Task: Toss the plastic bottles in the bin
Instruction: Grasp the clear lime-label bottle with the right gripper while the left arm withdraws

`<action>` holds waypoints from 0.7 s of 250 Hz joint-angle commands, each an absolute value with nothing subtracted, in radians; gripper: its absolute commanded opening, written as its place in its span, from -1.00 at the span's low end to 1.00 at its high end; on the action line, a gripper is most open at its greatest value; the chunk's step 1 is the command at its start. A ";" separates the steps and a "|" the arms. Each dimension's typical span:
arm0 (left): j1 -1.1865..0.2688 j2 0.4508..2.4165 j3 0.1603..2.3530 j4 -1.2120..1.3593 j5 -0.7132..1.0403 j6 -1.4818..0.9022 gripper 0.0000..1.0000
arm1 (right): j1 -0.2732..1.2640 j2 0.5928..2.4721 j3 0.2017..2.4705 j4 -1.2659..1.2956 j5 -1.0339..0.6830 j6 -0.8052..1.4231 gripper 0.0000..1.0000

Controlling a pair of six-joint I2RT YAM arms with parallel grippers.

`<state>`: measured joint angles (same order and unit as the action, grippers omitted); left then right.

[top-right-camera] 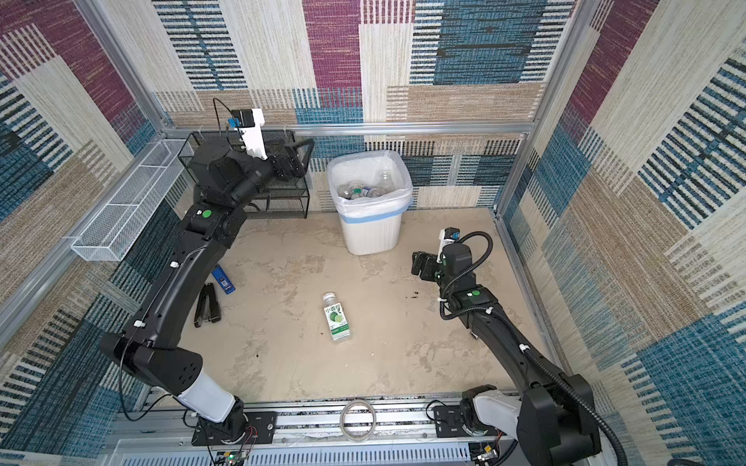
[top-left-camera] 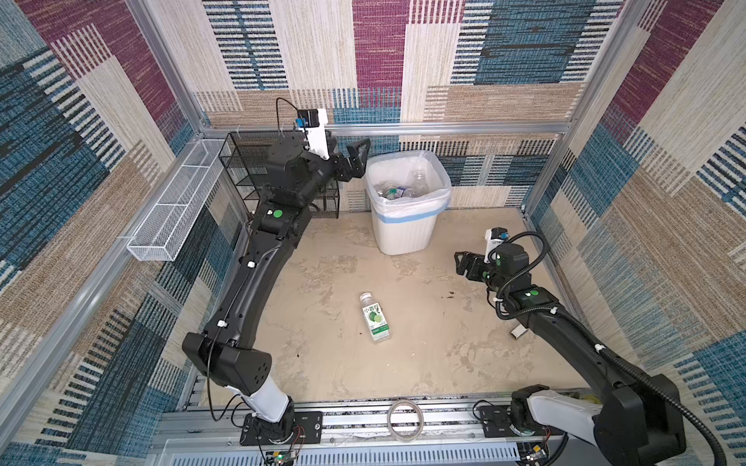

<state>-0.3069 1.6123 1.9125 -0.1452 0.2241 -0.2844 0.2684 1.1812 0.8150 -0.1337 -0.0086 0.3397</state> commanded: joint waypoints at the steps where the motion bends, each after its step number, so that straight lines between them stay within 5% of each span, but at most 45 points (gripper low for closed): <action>1: -0.259 1.555 1.824 -0.303 0.234 -0.248 0.96 | 0.343 1.209 0.841 -0.196 -0.005 0.268 0.84; 89: -0.124 1.352 1.402 -0.461 0.168 -0.099 0.95 | 0.762 1.426 0.959 -0.211 0.064 0.263 1.00; 175: -0.124 1.277 1.268 -0.396 0.185 -0.121 0.88 | 0.969 1.746 1.149 -0.312 0.140 0.332 0.84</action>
<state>-0.1265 1.2972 1.2736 -0.4362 0.1841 -0.1471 0.9470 1.6749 1.1080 -0.2707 0.0902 0.2951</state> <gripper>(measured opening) 0.939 0.935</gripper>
